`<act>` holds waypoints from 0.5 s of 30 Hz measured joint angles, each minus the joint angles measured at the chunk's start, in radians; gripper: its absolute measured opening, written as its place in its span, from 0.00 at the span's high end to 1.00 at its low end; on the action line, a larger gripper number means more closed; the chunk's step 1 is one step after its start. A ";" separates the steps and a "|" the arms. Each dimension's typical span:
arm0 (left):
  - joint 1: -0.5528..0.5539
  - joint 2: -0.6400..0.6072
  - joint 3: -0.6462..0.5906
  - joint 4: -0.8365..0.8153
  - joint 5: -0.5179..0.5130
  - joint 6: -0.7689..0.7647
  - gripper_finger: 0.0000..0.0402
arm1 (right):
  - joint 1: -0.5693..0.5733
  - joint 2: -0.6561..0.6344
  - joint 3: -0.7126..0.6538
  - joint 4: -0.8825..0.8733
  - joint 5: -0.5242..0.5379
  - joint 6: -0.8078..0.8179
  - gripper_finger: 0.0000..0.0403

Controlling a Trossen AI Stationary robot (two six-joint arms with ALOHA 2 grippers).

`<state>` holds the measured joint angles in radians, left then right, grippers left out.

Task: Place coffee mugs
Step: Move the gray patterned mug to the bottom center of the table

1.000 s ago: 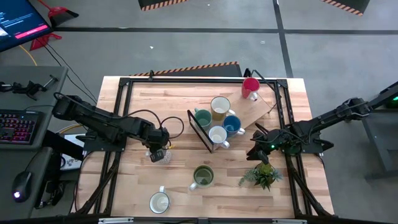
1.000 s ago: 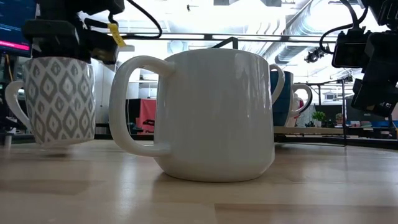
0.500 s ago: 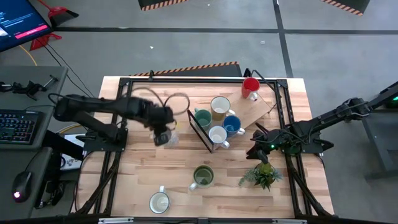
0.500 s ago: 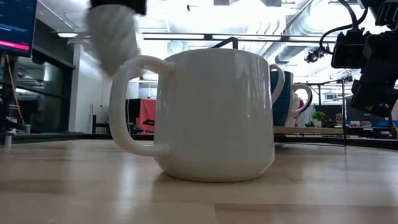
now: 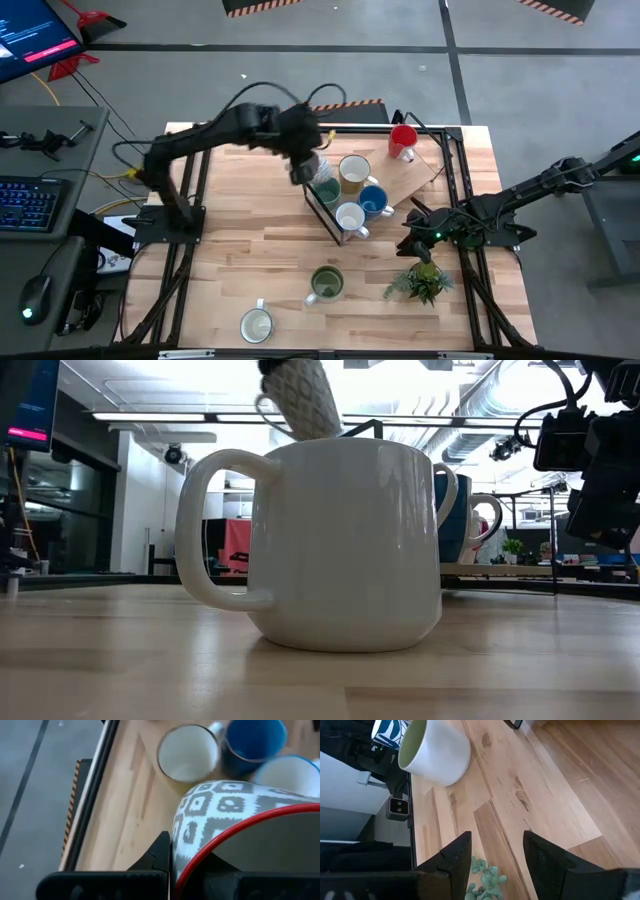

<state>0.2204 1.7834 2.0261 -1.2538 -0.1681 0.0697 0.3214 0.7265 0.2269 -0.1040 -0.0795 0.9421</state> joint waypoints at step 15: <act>-0.061 0.103 0.256 -0.330 -0.055 -0.016 0.98 | 0.000 0.000 0.000 -0.123 -0.002 0.019 0.60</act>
<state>0.1598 1.8860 2.2826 -1.5840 -0.2232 0.0533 0.3214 0.7261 0.2272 -0.2270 -0.0818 0.9608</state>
